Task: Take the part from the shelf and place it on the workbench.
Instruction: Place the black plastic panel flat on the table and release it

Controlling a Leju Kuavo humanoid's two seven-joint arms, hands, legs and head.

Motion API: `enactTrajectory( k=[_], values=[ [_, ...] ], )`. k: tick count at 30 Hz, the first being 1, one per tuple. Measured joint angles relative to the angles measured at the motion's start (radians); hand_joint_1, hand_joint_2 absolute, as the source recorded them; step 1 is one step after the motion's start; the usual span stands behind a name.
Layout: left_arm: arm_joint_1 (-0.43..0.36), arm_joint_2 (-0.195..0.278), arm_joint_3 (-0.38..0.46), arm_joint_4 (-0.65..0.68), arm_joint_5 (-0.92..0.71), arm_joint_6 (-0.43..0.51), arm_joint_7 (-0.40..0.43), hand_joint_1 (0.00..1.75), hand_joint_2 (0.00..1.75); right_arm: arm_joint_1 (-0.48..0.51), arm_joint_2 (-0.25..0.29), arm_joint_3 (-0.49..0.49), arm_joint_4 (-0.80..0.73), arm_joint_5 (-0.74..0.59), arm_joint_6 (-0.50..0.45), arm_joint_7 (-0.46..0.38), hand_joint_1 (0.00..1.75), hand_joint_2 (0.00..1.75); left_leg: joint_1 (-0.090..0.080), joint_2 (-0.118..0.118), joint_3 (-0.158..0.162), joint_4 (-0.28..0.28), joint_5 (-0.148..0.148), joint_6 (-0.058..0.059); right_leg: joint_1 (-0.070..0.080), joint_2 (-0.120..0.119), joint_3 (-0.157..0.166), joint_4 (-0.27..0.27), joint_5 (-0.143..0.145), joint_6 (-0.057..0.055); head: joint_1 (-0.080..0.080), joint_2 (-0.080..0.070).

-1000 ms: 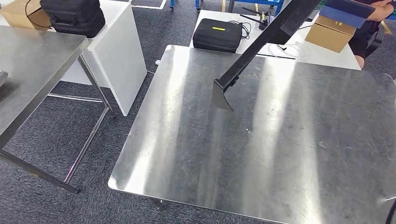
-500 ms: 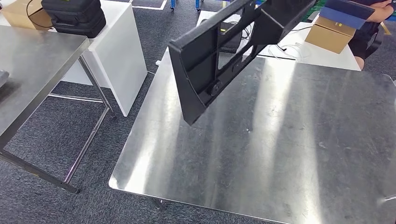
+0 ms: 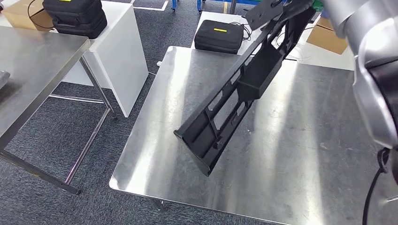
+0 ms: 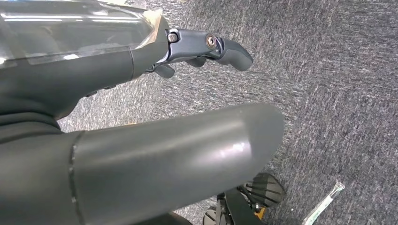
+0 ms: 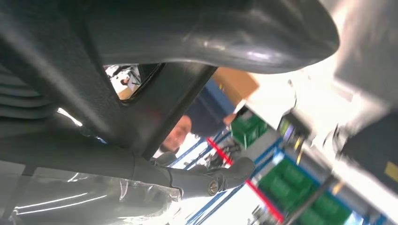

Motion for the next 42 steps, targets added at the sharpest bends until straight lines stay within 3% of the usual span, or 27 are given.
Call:
enactTrajectory(
  k=[6,10,16,20,32,38,42],
  values=[
    [0.000,-0.004,0.000,0.000,-0.009,0.000,0.000,0.00,0.00,0.098,0.000,0.052,-0.004,0.003,0.032,0.017,0.00,0.00,0.000,0.000,0.000,0.000,0.000,0.000,0.000,0.000,0.000,0.000,0.000,0.000,0.000,0.000],
    [0.000,-0.009,0.000,0.000,-0.015,-0.001,-0.001,0.00,0.00,0.185,-0.030,0.075,-0.024,0.002,0.033,0.065,0.00,0.00,-0.001,-0.001,0.000,0.000,0.000,0.000,0.000,-0.001,0.000,0.000,0.000,0.000,0.000,0.000],
    [0.002,-0.016,-0.001,0.000,-0.031,-0.002,-0.003,0.00,0.00,0.270,-0.133,0.171,-0.071,-0.081,-0.130,0.168,0.00,0.00,-0.002,-0.004,-0.001,0.000,0.000,0.000,-0.001,-0.003,0.000,0.000,0.000,0.000,0.000,0.000],
    [0.001,-0.016,-0.001,0.000,-0.032,-0.004,-0.005,0.00,0.00,0.301,-0.169,0.179,-0.081,-0.146,-0.144,0.195,0.00,0.00,-0.002,0.000,0.000,0.000,0.000,0.000,-0.001,0.000,0.000,-0.001,0.000,0.000,0.000,0.000],
    [0.002,-0.018,-0.004,0.000,-0.051,-0.011,-0.008,0.00,0.00,0.313,-0.215,0.218,-0.106,-0.148,-0.147,0.213,0.00,0.00,-0.001,-0.001,0.000,0.000,0.000,0.000,0.000,-0.001,0.000,0.000,0.000,0.000,0.000,0.000],
    [0.001,-0.018,-0.009,0.000,-0.061,-0.020,-0.013,0.00,0.00,0.304,-0.241,0.207,-0.123,-0.232,-0.231,0.292,0.00,0.00,-0.001,-0.001,0.000,0.000,0.000,0.000,0.000,-0.001,0.000,0.000,0.000,0.000,0.000,0.000],
    [0.002,-0.017,-0.010,0.000,-0.063,-0.020,-0.011,0.00,0.00,0.296,-0.265,0.201,-0.128,-0.235,-0.254,0.390,0.00,0.00,-0.002,-0.003,0.000,0.000,0.000,0.000,-0.001,-0.002,0.000,0.000,0.000,0.000,0.000,0.000]
  ],
)
